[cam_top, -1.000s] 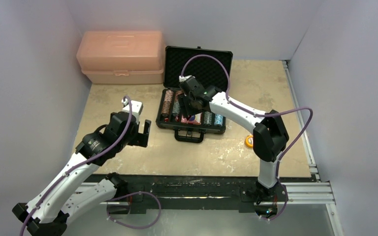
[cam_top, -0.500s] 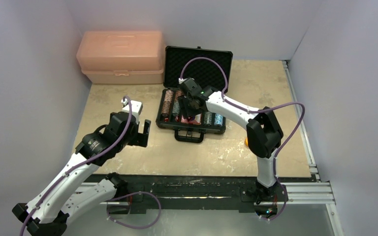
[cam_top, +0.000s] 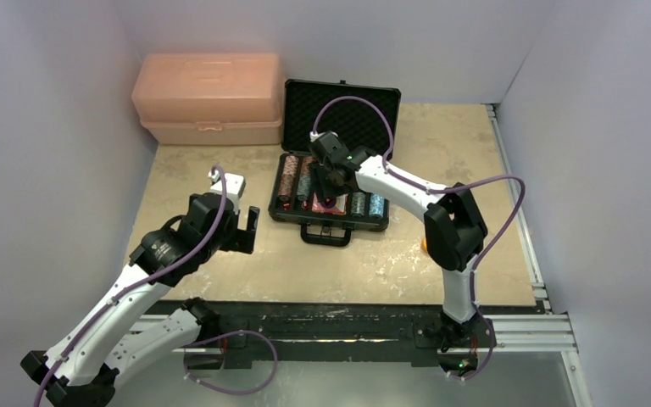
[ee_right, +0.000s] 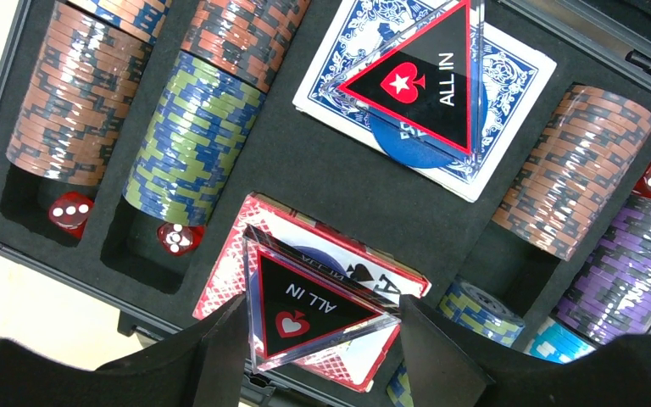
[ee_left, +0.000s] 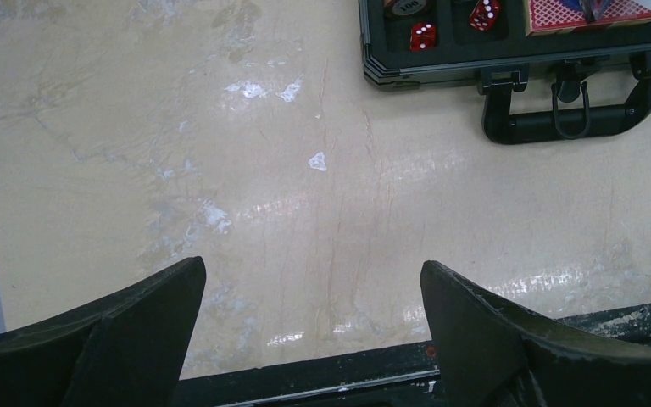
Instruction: Pack up texas hold em set
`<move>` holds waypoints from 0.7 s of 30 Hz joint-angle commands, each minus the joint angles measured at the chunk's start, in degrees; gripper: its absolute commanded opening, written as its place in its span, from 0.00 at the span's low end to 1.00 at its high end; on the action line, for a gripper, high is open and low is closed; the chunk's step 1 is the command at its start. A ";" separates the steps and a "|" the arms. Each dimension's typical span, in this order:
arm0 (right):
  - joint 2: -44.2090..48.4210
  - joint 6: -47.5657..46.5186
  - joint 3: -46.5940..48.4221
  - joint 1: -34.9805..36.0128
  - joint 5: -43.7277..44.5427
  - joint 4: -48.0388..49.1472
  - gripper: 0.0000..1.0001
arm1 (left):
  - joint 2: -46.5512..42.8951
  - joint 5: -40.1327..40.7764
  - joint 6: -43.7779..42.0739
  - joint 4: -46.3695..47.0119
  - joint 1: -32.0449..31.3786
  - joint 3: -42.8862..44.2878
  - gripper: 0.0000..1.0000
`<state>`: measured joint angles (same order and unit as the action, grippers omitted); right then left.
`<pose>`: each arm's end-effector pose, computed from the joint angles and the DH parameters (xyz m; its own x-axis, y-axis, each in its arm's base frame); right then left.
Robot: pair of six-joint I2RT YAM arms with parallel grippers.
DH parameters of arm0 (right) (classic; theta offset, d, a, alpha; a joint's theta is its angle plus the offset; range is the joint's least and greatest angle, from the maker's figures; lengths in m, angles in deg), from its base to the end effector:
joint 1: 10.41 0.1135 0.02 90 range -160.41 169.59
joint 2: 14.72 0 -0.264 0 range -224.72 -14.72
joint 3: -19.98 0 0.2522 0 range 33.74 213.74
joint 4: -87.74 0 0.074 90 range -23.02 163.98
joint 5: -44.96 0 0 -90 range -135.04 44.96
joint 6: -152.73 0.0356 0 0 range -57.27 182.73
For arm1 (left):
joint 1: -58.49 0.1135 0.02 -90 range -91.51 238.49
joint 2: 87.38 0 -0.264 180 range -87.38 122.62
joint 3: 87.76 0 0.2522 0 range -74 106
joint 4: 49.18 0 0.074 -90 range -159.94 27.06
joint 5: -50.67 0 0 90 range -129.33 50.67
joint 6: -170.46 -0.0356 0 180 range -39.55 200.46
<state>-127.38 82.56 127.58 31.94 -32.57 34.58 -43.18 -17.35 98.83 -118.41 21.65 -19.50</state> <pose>0.3231 0.2841 0.2424 -0.7856 -0.2679 -0.5577 -0.3266 0.9451 0.0060 0.1172 -0.0712 0.3245 -0.6473 0.1198 -0.7527 0.1484 0.9885 0.0297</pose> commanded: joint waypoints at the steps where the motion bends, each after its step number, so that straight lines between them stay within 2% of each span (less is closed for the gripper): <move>1: -0.62 -0.59 2.34 -0.24 0.66 1.30 0.49 | -0.70 1.05 -0.53 0.25 -0.21 -0.27 0.98; 11: -1.72 -0.66 2.55 -0.31 1.17 1.27 0.59 | -0.88 1.05 -0.53 0.26 -0.19 -0.26 0.98; 21: -1.94 -0.59 3.10 -0.34 2.48 0.57 0.87 | -0.96 0.99 -0.61 0.20 -0.24 -0.27 0.99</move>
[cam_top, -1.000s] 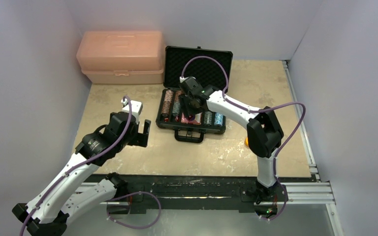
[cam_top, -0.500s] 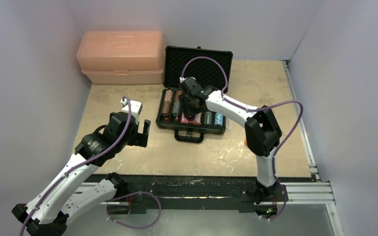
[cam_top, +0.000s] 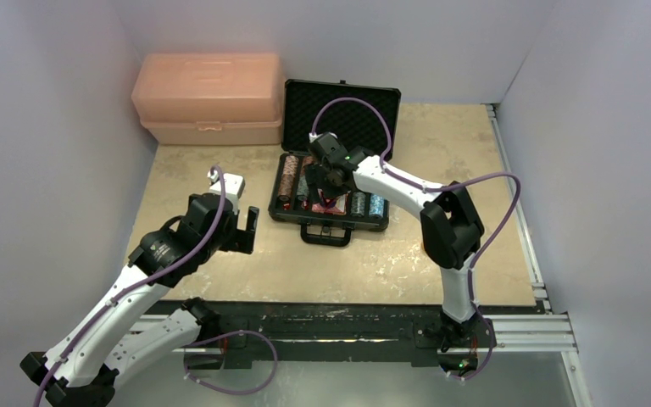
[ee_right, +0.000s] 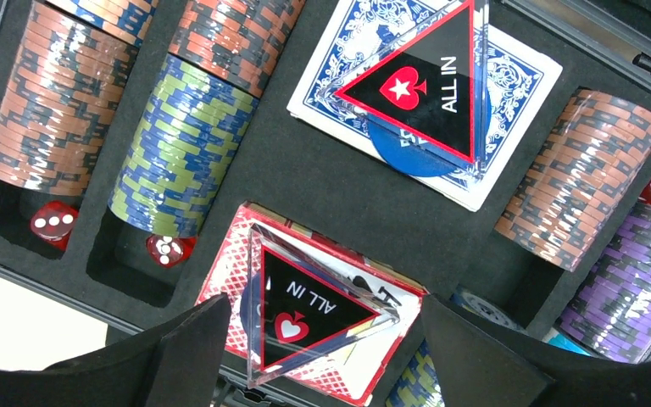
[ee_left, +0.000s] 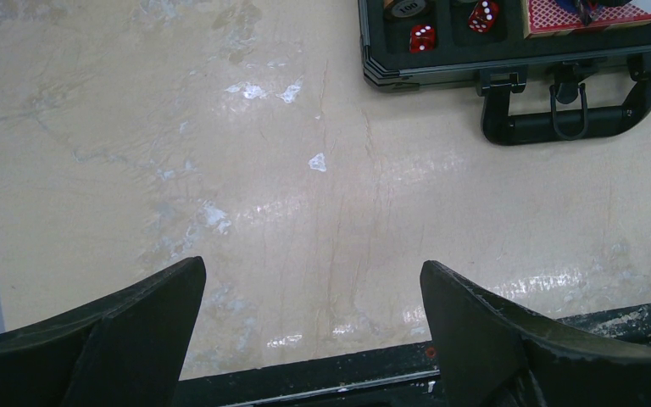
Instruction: Pack up texas hold em set
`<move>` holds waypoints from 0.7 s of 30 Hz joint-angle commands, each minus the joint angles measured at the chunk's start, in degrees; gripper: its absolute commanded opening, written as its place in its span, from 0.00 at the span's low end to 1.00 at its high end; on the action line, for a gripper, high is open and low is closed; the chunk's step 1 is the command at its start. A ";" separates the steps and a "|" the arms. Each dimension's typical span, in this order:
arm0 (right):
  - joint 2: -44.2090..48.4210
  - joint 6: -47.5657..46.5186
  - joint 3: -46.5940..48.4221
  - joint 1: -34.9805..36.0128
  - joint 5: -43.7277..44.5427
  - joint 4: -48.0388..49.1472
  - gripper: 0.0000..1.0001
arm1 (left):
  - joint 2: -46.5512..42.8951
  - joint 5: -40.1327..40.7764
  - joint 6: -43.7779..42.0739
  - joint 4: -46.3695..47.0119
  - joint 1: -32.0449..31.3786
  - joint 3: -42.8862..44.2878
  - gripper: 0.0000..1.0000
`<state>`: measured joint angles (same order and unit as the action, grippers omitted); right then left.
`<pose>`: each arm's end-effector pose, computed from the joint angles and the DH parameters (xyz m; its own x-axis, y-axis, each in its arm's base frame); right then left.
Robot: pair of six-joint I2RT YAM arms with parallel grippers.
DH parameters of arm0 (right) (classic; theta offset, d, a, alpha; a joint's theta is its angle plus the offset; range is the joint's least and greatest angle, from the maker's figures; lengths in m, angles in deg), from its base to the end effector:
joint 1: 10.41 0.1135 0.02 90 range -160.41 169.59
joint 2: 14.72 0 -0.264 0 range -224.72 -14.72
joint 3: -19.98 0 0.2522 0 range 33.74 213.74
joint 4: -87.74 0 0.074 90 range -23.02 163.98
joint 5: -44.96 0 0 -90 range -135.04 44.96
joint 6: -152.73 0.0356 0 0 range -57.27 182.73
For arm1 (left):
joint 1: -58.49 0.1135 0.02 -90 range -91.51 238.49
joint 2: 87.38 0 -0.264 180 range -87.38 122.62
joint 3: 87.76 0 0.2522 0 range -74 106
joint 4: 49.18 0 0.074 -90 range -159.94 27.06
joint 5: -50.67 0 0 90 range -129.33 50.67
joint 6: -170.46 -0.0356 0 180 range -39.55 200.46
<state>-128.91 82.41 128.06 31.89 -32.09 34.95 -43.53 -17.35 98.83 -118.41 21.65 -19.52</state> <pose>0.3272 0.2869 0.2344 -0.7884 -0.2736 -0.5510 -0.3237 0.9461 -0.0067 0.1162 -0.0704 0.3251 -0.6439 0.1172 -0.7561 0.1482 0.9886 0.0270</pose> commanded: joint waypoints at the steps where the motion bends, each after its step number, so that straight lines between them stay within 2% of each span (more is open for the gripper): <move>1: -0.42 -0.43 2.69 -0.29 2.19 0.15 0.89 | -0.60 1.00 -0.57 0.23 -0.21 -0.23 0.99; 6: 0.70 -0.43 3.18 -0.30 2.95 -0.40 0.99 | -0.53 1.03 -0.62 0.35 -0.24 -0.24 0.99; 21: 8.64 -3.20 5.24 -1.24 9.14 2.30 0.99 | 0.32 2.28 -0.77 0.41 -0.12 -0.32 0.99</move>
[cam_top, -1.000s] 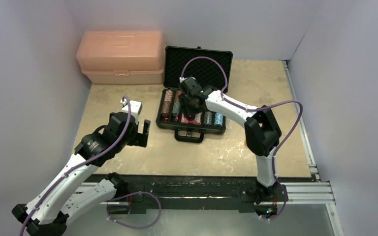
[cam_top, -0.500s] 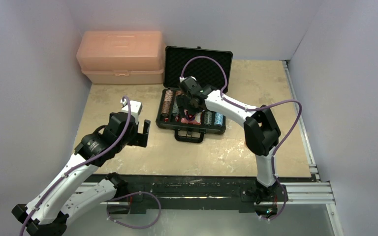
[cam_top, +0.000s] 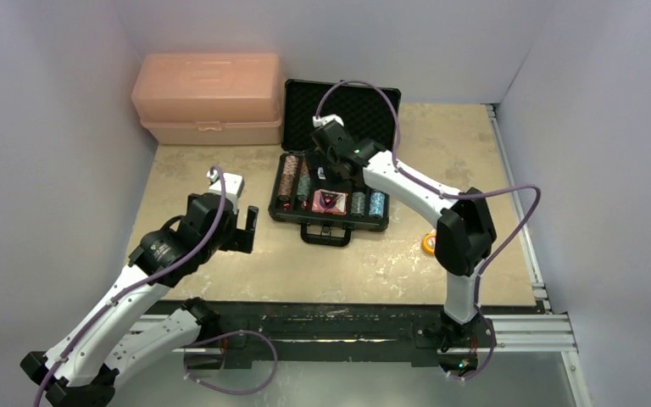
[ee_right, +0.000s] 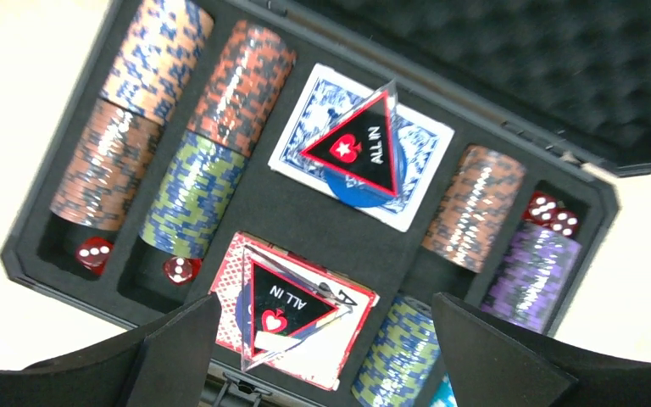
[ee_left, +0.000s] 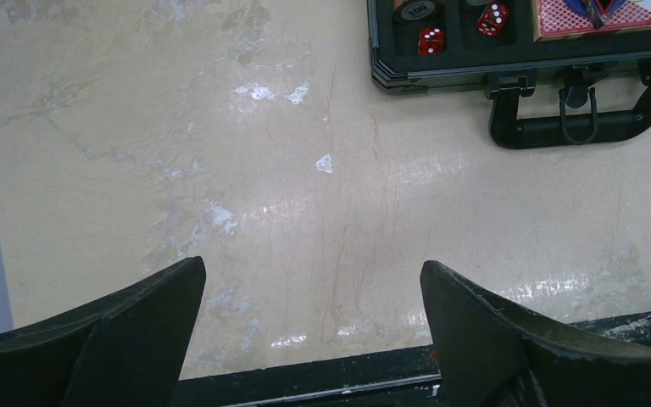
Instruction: Pack up texas hold em set
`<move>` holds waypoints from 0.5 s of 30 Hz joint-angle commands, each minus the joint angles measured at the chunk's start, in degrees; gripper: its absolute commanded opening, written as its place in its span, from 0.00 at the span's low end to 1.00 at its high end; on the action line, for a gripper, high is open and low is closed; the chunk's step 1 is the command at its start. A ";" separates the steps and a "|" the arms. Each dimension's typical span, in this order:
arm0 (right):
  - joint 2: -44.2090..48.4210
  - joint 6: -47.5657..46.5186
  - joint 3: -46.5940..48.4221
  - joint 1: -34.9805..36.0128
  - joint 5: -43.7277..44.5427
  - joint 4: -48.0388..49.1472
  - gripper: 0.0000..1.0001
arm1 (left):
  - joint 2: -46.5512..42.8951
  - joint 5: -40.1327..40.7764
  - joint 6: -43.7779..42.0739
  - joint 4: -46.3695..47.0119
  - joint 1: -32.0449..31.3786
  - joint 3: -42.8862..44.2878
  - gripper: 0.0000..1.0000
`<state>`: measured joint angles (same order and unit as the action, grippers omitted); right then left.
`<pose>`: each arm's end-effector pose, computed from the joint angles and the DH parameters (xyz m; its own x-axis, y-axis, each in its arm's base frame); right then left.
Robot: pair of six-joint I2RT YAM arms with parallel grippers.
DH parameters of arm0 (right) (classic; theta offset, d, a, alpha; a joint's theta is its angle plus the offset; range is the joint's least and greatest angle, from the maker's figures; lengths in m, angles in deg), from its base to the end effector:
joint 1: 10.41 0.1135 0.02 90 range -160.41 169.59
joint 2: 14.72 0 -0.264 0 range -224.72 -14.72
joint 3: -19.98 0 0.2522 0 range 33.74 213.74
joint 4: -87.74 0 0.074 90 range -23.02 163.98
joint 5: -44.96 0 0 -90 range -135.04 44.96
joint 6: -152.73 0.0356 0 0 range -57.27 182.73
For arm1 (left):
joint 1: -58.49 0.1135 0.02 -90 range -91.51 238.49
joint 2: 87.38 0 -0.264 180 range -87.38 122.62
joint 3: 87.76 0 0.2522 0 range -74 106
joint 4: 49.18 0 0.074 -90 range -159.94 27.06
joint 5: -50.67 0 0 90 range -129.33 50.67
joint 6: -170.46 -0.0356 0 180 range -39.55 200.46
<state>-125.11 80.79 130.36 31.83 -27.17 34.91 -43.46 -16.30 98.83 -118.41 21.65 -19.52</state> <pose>0.3252 0.2805 0.2749 -0.7167 -0.2523 -0.6501 -0.2949 0.9545 -0.0452 0.1166 -0.0700 0.3251 -0.6402 0.1173 -0.7592 0.1352 0.9901 0.0389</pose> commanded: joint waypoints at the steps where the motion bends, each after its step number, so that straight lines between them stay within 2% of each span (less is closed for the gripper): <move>1: 5.39 -1.62 3.14 -1.69 4.34 2.52 0.99 | 0.43 1.31 -0.79 0.41 -0.16 -0.31 0.99; 9: 12.58 -1.60 1.92 -7.61 3.34 7.07 0.99 | 2.07 0.79 -1.12 0.97 -0.15 -0.16 0.99; 15: 16.61 0.48 0.40 -15.86 -1.63 11.65 0.99 | 2.08 -1.58 -1.69 1.91 -0.16 -0.01 0.98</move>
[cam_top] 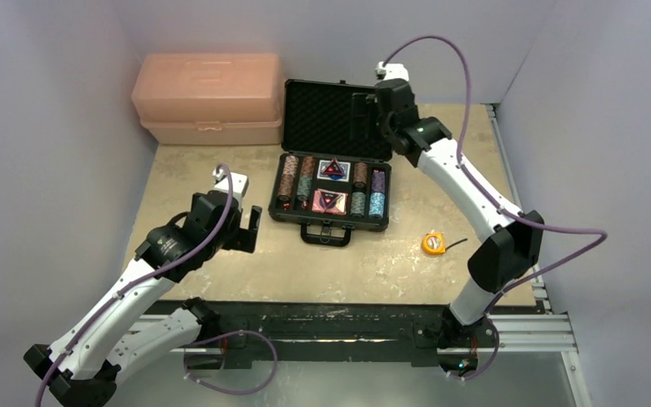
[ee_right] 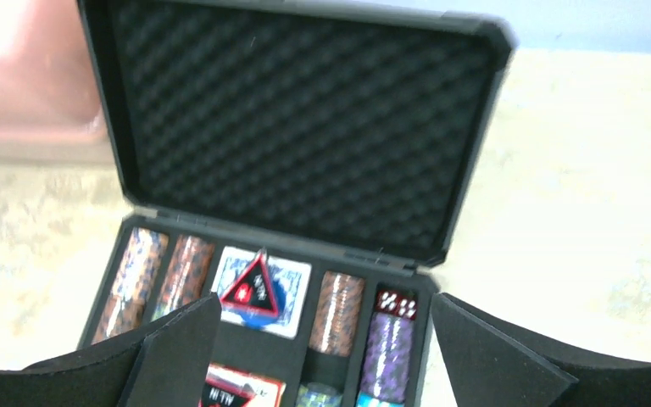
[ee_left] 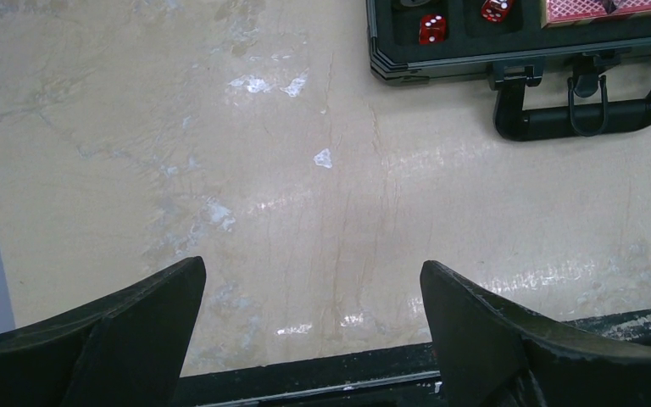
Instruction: Pack up texas hold em set
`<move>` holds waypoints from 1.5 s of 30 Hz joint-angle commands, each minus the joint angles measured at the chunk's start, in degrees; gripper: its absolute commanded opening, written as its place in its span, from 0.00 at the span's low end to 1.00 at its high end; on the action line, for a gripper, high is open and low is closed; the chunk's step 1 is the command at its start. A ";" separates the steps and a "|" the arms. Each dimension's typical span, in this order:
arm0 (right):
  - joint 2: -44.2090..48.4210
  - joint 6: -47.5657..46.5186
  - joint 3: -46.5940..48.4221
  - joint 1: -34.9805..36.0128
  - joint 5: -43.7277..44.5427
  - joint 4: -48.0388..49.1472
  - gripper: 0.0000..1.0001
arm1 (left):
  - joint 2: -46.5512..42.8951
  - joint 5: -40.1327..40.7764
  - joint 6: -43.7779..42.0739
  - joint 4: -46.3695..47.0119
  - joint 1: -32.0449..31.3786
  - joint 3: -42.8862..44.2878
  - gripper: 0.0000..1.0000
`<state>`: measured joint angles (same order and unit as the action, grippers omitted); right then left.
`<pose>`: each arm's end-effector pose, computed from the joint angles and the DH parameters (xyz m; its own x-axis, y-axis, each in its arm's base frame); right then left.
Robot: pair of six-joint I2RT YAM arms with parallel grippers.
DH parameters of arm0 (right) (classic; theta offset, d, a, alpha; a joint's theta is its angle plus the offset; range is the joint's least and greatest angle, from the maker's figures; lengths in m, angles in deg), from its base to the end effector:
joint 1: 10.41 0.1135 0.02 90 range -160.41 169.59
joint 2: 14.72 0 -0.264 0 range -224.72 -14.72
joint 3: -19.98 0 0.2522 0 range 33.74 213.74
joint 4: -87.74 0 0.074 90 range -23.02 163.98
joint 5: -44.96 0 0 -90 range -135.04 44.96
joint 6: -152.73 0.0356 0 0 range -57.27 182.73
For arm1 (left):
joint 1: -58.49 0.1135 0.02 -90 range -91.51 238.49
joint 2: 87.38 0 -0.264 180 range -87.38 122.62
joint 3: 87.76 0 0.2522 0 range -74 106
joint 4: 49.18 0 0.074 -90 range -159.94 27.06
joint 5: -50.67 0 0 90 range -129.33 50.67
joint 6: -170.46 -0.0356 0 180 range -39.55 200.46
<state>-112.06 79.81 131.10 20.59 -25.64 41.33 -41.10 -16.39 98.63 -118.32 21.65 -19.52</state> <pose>0.3398 0.1904 0.3774 -0.5141 0.0143 -0.8576 -0.0994 0.9921 0.0761 0.1236 -0.0752 0.3203 -0.6638 0.1385 -0.7350 0.1401 0.9883 0.0597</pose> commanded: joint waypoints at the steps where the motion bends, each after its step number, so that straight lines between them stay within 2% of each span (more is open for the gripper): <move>1: 4.04 1.99 -0.29 -6.12 -4.37 6.03 0.99 | -0.62 -2.56 -1.66 2.08 -0.12 0.16 0.98; 11: 1.31 6.86 6.23 -19.36 -16.43 11.35 0.99 | -6.77 -7.82 -3.48 5.99 -0.11 -0.94 0.98; 17: -7.74 7.82 19.46 -25.88 -19.28 7.98 0.98 | -9.36 -11.41 -4.50 7.89 -0.15 -1.64 0.97; 22: -13.69 7.94 27.89 -28.95 -21.81 7.39 0.98 | -9.79 -11.69 -5.01 8.36 -0.10 -1.91 0.97; 30: -22.61 11.34 33.71 -30.83 -24.28 9.33 0.95 | -9.69 -12.04 -5.13 8.11 -0.16 -2.00 0.96; 35: -28.96 12.71 39.82 -33.57 -30.46 8.42 0.91 | -8.81 -12.21 -5.25 8.15 -0.14 -1.95 0.96; 40: -32.84 13.50 42.00 -35.61 -36.63 9.62 0.85 | -8.25 -12.17 -5.25 7.89 -0.15 -1.87 0.96; 45: -36.44 14.98 43.75 -36.96 -41.61 9.95 0.73 | -8.33 -11.95 -5.21 7.84 -0.13 -1.91 0.96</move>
<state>-148.37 93.16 171.56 -15.49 -60.28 49.05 -49.30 -28.24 94.32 -112.70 21.65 -21.40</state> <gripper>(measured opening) 0.772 0.964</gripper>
